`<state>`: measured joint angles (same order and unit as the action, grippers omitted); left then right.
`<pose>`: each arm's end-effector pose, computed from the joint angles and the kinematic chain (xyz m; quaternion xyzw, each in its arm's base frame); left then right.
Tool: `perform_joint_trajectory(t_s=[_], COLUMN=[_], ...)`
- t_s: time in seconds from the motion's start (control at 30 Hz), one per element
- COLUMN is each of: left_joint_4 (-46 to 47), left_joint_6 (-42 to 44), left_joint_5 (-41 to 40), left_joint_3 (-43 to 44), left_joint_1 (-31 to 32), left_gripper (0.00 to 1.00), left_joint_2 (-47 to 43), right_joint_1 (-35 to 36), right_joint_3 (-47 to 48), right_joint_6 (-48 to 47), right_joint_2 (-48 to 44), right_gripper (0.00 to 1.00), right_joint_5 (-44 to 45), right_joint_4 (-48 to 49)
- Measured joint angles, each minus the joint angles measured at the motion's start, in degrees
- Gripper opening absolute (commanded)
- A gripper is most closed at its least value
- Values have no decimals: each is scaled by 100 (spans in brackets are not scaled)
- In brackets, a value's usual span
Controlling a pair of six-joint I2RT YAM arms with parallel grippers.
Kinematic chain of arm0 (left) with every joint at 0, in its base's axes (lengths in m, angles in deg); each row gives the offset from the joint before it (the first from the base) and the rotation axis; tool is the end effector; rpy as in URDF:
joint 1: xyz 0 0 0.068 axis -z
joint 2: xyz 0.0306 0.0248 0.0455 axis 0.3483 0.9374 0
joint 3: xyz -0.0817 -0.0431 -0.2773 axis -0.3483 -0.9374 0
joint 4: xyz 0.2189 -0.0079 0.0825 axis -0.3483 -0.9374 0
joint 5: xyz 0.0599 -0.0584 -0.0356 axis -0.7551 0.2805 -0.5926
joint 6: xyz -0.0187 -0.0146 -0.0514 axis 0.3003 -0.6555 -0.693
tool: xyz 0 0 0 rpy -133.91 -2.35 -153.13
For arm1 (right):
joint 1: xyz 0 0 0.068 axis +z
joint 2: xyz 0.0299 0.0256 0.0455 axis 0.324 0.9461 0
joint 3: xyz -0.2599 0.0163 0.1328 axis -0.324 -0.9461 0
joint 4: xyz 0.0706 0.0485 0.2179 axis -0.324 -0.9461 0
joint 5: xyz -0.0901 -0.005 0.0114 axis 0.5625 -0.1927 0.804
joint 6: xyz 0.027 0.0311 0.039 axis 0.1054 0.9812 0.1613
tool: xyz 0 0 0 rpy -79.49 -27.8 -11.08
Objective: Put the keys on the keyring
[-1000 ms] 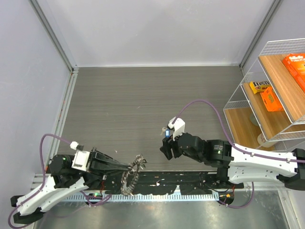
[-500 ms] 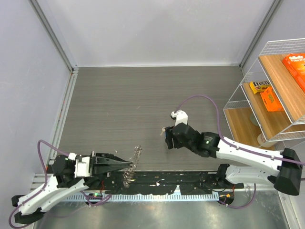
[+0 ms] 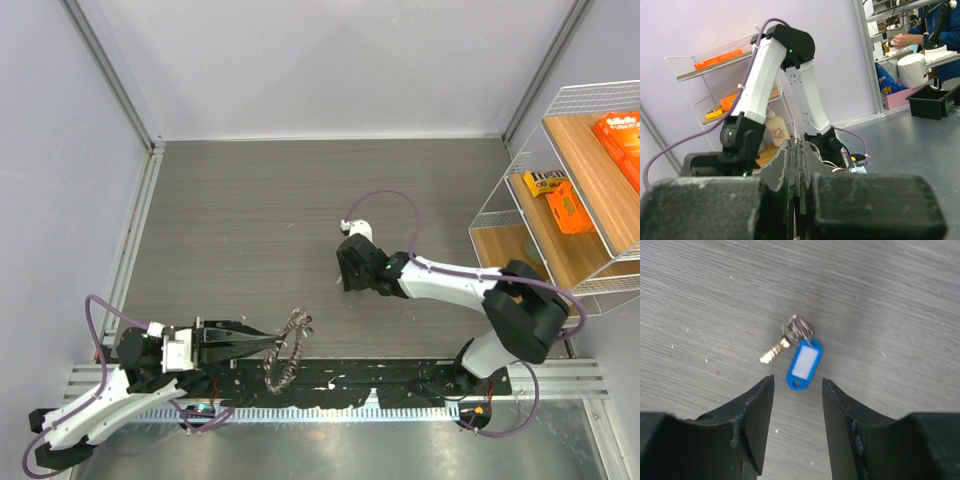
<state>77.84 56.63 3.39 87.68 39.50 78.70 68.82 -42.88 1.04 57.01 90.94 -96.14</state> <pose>-0.0102 -0.0266 0.2919 0.4458 0.2733 -0.5513 0.6501 0.1817 0.1982 0.2199 -0.1373 0.9280 0.0913 0.3341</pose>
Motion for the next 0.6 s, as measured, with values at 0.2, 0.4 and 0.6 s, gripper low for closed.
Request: perform_joint_trajectory(t_s=[0.2,0.4,0.6], left_joint_4=[146,188,190], left_joint_6=[-26,-52,-61], left_joint_5=[-94,-149,-146], left_joint_3=[-103,-144,-149], left_joint_1=[0,0,0], left_gripper=[0,0,0], left_joint_2=[-52,-55,-55], right_joint_1=[-74,-210,-369], right_joint_3=[374,549,588], right_joint_6=[-492,-828,-1056], right_joint_2=[647,715,815], right_gripper=[47,44,44], right_joint_5=[-203,-223,-243], right_joint_4=[404,573,612])
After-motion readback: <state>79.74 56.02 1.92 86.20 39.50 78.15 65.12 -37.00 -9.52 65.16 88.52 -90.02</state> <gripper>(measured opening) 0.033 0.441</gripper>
